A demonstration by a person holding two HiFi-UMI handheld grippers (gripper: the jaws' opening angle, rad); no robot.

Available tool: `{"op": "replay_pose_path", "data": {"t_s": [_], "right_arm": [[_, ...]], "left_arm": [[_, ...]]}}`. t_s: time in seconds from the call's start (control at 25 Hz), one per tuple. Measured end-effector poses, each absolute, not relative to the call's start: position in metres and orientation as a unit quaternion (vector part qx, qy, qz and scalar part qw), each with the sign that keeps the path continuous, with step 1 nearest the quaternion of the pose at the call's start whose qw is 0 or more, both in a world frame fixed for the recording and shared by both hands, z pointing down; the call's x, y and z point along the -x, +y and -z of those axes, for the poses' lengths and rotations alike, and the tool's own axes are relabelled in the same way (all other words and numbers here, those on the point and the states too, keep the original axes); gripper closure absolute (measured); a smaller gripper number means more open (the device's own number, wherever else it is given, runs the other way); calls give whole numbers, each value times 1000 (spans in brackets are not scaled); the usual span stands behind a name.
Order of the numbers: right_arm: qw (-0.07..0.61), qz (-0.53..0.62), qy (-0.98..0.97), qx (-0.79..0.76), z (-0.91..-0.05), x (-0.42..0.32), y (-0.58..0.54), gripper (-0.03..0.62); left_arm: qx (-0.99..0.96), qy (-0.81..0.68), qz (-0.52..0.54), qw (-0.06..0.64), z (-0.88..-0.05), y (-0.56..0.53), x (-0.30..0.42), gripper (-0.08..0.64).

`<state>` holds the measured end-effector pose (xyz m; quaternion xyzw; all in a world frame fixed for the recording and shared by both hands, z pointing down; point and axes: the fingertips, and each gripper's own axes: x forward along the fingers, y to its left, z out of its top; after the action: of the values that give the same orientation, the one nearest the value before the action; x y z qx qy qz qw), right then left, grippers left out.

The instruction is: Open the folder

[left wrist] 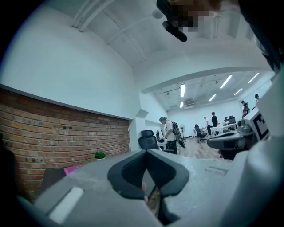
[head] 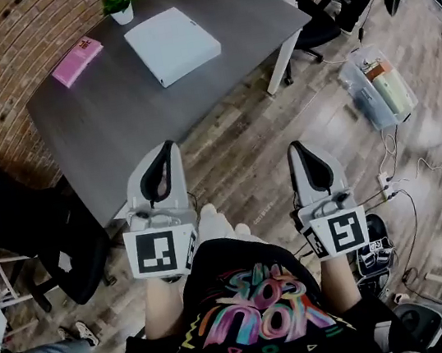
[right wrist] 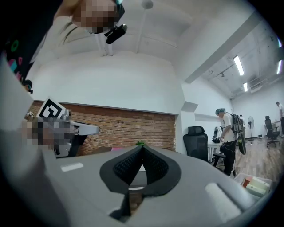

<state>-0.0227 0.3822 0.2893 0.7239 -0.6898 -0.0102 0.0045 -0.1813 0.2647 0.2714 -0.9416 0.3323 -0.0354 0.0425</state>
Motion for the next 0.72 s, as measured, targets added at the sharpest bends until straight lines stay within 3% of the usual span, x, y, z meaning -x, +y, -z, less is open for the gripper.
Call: {"op": "replay_pose_path", "data": {"t_s": [0.32,0.72], "right_arm": [[1,-1,-693,-721,-299,6,350,592],[19,-2,-693,-721,-303,-28,241,592]], "left_arm": [[941,334,40,40,-279,236,165,560],[945,324,38,36,-286,125,126,559]]}}
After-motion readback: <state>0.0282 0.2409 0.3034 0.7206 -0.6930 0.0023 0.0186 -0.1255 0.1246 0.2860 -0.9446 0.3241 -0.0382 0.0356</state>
